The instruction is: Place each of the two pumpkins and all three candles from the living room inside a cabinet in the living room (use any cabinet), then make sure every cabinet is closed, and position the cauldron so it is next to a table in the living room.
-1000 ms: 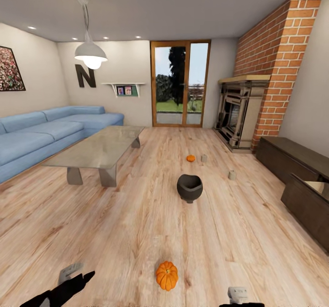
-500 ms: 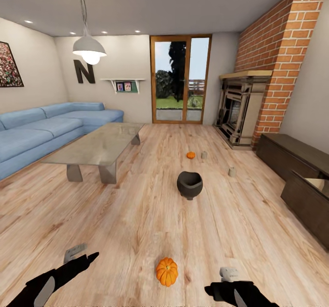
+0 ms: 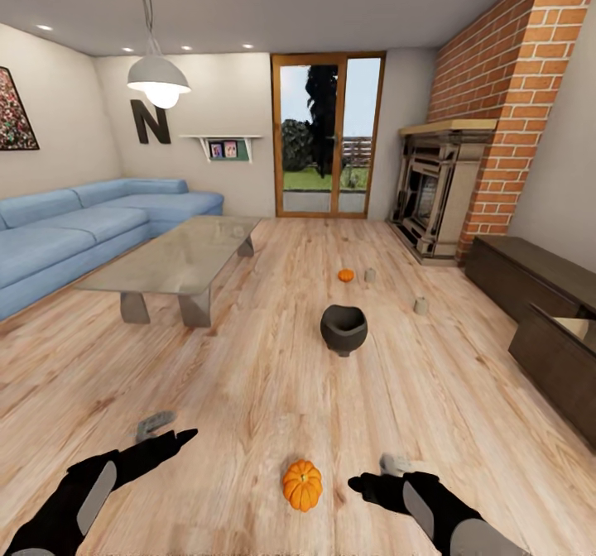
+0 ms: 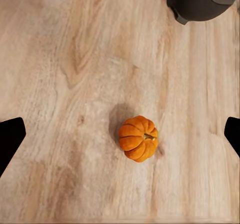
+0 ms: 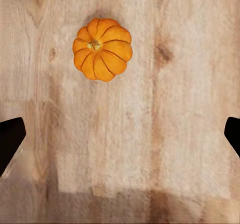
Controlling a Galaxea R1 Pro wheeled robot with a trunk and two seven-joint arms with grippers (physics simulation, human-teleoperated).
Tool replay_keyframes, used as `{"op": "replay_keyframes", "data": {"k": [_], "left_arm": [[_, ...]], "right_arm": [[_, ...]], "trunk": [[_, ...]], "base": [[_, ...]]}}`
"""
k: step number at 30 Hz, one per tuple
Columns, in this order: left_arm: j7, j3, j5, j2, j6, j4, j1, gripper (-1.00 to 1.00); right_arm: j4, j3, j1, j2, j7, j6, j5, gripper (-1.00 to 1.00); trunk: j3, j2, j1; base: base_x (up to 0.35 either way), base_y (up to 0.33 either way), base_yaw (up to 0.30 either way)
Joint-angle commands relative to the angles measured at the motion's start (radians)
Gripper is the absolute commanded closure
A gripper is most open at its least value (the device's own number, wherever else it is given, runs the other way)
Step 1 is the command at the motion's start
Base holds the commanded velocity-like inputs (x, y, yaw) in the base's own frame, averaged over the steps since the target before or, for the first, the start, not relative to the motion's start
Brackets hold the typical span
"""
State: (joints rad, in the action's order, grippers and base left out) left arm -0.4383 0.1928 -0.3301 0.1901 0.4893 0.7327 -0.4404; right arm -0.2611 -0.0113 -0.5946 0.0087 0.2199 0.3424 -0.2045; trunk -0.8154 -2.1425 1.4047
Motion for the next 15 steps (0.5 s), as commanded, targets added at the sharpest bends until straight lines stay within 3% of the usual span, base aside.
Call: {"op": "replay_keyframes", "data": {"k": [1,4,9,11,15], "left_arm": [[-0.002,0.002,-0.005,-0.029,0.019,0.006,-0.004,-1.0],[-0.002,-0.001,-0.005,-0.051,0.022,0.007,-0.005,-1.0],[0.0,-0.05,-0.005,-0.07,0.024,0.006,-0.006,-1.0],[0.003,-0.098,-0.005,-0.073,0.024,0.006,-0.007,-1.0],[0.003,-0.121,-0.005,-0.075,0.024,0.005,-0.007,-1.0]], "right_arm": [[0.002,-0.001,-0.015,0.001,0.0,0.006,-0.03,-1.0],[0.003,-0.001,-0.023,0.002,0.0,0.007,-0.037,-1.0],[0.004,-0.001,-0.027,0.002,0.0,0.007,-0.042,-1.0],[0.005,0.0,-0.028,0.002,0.0,0.007,-0.045,-1.0],[0.006,0.0,-0.028,0.002,-0.001,0.007,-0.046,-1.0]], "trunk": [[-0.003,0.0,0.0],[-0.007,0.0,0.0],[-0.016,0.0,0.0],[-0.019,0.0,0.0],[-0.025,0.0,0.0]], "base": [[0.0,0.0,0.0],[0.0,0.0,0.0],[0.023,0.041,0.0],[0.114,0.211,0.0],[0.142,0.266,0.0]]}}
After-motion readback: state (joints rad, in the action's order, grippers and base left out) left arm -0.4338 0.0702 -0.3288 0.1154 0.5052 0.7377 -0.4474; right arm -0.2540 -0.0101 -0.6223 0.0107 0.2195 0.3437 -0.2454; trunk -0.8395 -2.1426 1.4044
